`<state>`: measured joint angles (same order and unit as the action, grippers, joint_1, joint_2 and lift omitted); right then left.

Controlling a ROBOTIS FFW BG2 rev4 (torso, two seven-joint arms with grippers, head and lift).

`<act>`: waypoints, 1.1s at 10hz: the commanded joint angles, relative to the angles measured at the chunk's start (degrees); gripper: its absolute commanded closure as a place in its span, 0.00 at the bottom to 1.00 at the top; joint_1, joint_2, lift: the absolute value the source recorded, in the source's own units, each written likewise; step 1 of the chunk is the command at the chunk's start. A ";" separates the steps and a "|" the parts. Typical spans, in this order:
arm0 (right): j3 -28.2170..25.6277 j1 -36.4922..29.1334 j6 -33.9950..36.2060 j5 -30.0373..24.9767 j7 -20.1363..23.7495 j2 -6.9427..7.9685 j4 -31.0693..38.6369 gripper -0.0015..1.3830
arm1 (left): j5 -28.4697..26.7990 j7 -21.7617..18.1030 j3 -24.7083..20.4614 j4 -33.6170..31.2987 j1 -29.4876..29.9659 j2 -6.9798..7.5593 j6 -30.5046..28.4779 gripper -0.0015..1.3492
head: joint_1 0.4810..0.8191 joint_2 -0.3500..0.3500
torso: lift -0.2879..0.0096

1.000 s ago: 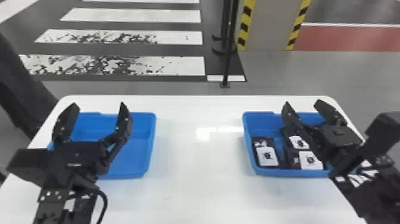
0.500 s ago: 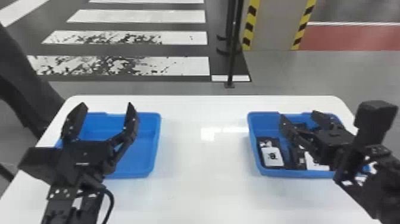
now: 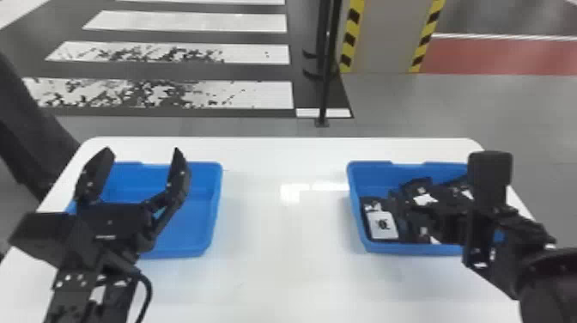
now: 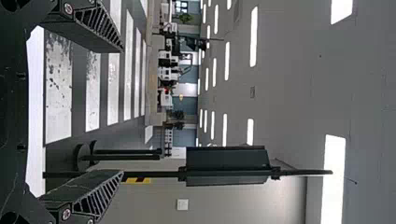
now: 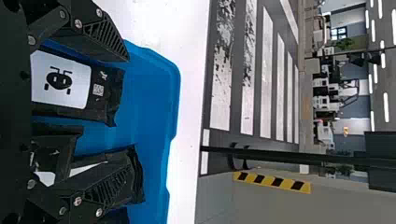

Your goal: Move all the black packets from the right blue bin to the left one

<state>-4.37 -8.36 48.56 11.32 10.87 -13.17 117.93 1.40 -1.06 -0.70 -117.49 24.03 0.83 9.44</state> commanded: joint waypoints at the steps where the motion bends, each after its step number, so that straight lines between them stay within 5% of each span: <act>1: 0.60 1.47 2.20 -0.35 0.29 -0.01 -2.13 0.18 | -0.02 -0.08 -0.22 0.00 -0.13 -0.04 -0.16 0.08 | 0.63 0.46 | 0.50; 11: 4.14 4.99 8.53 -0.12 1.26 -0.89 -9.02 0.18 | -0.14 -0.52 -1.36 0.42 -0.27 -0.21 -0.16 0.08 | 0.63 0.50 | 0.50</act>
<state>-0.43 -3.66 56.87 11.15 12.14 -13.97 109.56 1.26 -1.58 -2.05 -117.11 23.76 0.62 9.31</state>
